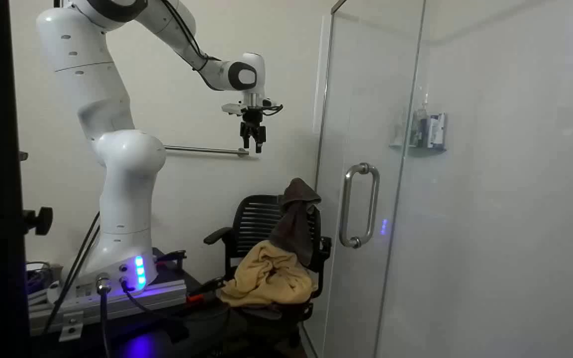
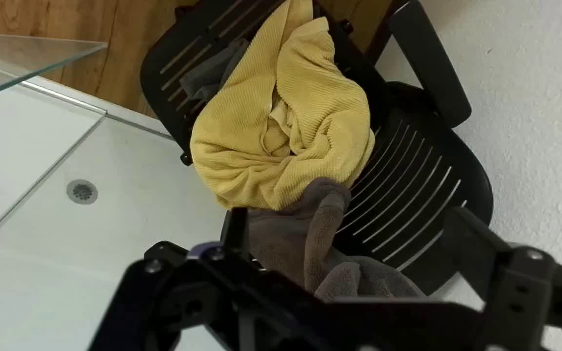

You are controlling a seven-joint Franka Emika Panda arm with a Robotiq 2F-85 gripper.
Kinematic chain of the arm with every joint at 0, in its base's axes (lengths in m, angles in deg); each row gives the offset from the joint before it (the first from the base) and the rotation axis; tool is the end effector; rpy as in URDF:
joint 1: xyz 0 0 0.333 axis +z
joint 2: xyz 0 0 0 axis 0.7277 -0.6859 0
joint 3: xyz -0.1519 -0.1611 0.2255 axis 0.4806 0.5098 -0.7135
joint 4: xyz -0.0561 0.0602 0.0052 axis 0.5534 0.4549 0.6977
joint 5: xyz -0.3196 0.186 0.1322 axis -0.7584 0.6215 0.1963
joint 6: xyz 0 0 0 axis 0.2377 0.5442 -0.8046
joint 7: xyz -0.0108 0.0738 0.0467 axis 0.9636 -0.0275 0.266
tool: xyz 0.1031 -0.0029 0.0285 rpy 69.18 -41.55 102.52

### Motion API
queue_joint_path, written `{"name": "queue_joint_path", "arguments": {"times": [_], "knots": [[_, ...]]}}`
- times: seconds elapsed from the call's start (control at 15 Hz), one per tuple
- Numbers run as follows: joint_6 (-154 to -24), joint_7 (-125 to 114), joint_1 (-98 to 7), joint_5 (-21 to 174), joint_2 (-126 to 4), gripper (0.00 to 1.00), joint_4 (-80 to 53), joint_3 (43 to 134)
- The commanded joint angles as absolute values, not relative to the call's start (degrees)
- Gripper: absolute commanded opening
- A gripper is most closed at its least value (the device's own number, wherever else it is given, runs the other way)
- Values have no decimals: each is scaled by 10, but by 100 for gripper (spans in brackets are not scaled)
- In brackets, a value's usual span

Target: Close then open the door

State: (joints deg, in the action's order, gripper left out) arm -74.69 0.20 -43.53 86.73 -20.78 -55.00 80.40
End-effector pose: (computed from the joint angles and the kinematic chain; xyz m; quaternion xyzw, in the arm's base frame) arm 0.4379 0.0668 0.5082 -0.9939 0.0525 -0.0806 0.0545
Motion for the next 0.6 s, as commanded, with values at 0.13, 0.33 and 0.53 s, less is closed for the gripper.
{"name": "queue_joint_path", "arguments": {"times": [0.13,0.33,0.53], "knots": [[-766,18,-445,848,-197,100,-560,795],[-832,64,-471,753,-153,100,-591,778],[-850,99,-497,666,-86,100,-632,763]]}}
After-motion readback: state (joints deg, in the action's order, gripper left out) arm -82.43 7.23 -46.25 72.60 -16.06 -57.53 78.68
